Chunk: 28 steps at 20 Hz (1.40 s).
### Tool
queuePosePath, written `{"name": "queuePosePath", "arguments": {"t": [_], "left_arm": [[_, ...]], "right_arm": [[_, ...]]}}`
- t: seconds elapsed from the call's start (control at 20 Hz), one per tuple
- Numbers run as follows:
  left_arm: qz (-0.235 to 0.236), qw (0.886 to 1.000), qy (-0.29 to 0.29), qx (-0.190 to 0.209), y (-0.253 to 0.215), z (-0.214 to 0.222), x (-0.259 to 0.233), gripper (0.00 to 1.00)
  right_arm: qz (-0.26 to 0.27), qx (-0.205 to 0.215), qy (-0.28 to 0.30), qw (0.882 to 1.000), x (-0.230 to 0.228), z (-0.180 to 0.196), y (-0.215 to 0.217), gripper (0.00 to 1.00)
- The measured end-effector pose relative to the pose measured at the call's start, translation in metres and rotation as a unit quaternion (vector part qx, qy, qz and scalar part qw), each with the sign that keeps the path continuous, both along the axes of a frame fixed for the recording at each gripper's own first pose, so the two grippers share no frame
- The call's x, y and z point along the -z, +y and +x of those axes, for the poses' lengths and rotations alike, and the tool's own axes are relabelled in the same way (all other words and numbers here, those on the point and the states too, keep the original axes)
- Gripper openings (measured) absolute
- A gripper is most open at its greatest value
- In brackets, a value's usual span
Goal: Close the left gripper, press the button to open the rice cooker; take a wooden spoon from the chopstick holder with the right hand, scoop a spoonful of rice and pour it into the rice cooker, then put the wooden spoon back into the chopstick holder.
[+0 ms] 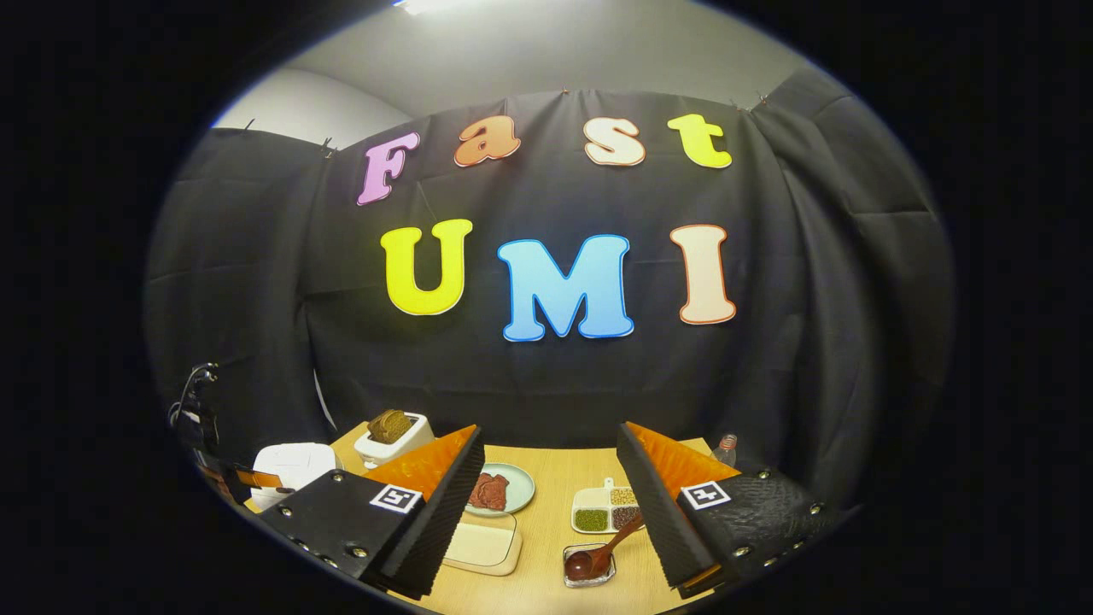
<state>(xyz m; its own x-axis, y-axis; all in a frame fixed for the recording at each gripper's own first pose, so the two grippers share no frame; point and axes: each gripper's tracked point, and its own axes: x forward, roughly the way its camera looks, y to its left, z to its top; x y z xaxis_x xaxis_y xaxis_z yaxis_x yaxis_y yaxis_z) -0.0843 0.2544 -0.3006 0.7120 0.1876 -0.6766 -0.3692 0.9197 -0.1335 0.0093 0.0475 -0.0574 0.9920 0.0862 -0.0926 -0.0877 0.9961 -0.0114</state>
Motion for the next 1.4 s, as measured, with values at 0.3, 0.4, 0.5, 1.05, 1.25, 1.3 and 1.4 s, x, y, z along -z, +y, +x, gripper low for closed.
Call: {"name": "queuePosePath", "arguments": {"t": [0.3, 0.4, 0.5, 1.05, 1.25, 1.3, 1.4], "left_arm": [[-0.007, 1.0, 0.023, -0.007, 0.005, -0.011, 0.02, 0.09], [-0.013, 0.999, 0.027, -0.011, 0.008, -0.008, 0.024, 0.09], [-0.016, 0.999, 0.034, -0.009, 0.007, -0.009, 0.025, 0.11], [0.022, 0.999, -0.034, -0.024, 0.015, 0.002, -0.021, 0.08], [0.018, 1.0, 0.01, 0.007, 0.003, -0.005, 0.016, 0.09], [0.011, 1.0, 0.025, 0.006, 0.0, -0.007, 0.025, 0.09], [0.001, 1.0, 0.017, -0.002, 0.002, -0.001, 0.024, 0.08]], "right_arm": [[-0.008, 0.001, -0.008, 1.0, -0.004, -0.004, -0.002, 0.95], [-0.006, -0.002, -0.004, 1.0, -0.001, -0.006, 0.0, 0.95], [-0.003, -0.002, -0.003, 1.0, -0.001, -0.008, 0.0, 0.95], [0.002, 0.006, -0.004, 1.0, -0.001, -0.013, -0.005, 0.95], [-0.002, 0.007, -0.007, 1.0, -0.002, -0.015, -0.005, 0.95], [-0.002, 0.007, -0.006, 1.0, -0.002, -0.014, -0.004, 0.95], [-0.002, 0.006, -0.006, 1.0, -0.002, -0.016, -0.004, 0.95]]}}
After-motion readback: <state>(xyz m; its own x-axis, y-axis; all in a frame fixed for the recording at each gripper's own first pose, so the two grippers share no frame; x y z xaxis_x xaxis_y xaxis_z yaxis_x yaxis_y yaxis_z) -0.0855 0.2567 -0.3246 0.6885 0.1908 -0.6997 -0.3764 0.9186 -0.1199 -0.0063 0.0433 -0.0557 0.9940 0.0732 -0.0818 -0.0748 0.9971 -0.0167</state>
